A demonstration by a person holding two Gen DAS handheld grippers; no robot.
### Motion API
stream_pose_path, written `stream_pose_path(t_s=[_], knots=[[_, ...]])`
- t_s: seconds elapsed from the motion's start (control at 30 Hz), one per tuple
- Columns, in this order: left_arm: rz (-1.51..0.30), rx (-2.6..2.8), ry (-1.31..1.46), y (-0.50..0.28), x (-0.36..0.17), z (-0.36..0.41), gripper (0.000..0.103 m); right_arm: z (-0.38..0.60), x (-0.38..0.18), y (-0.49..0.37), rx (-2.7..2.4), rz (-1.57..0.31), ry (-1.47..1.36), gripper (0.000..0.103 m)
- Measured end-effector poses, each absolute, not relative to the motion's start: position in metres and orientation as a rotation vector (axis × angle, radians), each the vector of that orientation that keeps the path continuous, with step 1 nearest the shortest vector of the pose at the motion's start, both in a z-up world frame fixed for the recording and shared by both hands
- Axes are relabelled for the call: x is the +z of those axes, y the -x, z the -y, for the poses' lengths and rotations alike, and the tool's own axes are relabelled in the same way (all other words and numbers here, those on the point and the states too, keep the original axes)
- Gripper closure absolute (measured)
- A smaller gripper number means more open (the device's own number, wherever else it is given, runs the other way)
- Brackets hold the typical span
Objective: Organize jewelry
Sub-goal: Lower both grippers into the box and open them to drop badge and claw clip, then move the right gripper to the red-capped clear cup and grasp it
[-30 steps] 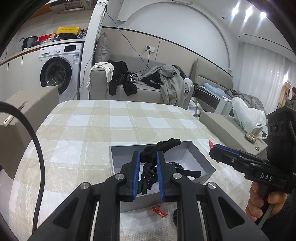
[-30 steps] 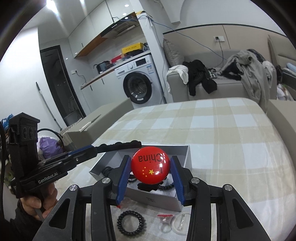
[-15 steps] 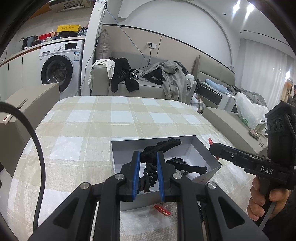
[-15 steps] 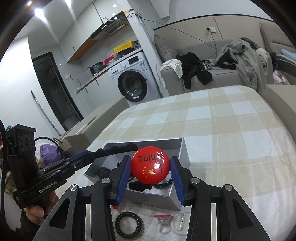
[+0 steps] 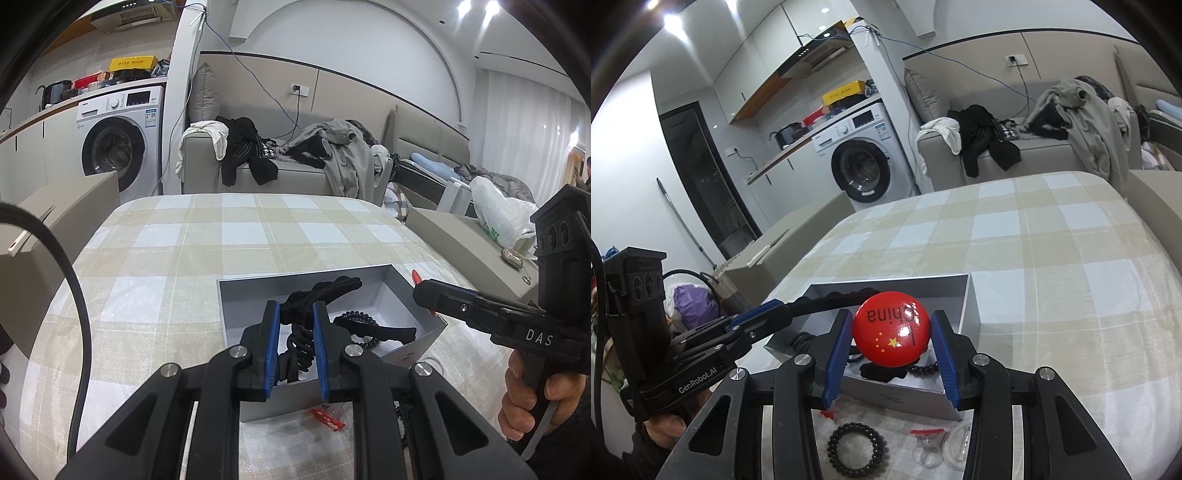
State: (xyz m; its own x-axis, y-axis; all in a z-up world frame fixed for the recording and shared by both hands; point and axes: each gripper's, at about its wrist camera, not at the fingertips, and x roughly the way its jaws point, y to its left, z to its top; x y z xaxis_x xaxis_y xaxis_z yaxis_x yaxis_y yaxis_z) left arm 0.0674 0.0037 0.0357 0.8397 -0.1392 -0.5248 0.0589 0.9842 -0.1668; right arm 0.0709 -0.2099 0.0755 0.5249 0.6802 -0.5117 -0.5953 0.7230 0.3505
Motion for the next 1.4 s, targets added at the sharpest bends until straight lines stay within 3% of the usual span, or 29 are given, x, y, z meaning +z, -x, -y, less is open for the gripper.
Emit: stream_pose_path(t_s=[1.1, 1.13, 1.17, 1.27, 1.33, 1.4], knots=[[-0.61, -0.111, 0.103, -0.071, 0.026, 0.008, 0.089, 0.21, 0.074, -0.073, 0.75, -0.69, -0.13, 0.053], [-0.615, -0.102, 0.107, -0.071, 0.026, 0.007, 0.087, 0.211, 0.075, -0.073, 0.748, -0.689, -0.129, 0.053], [-0.619, -0.101, 0.109, -0.071, 0.027, 0.006, 0.078, 0.211, 0.075, -0.073, 0.748, -0.689, -0.128, 0.052], [-0.636, -0.108, 0.149, -0.07, 0.028, 0.0, 0.04, 0.212, 0.075, -0.071, 0.749, -0.698, -0.103, 0.047], [-0.648, -0.138, 0.183, -0.067, 0.031, -0.004, 0.032, 0.212, 0.073, -0.067, 0.75, -0.702, -0.071, 0.04], [-0.668, -0.124, 0.177, -0.066, 0.033, -0.003, 0.02, 0.215, 0.07, -0.063, 0.735, -0.706, -0.031, 0.026]])
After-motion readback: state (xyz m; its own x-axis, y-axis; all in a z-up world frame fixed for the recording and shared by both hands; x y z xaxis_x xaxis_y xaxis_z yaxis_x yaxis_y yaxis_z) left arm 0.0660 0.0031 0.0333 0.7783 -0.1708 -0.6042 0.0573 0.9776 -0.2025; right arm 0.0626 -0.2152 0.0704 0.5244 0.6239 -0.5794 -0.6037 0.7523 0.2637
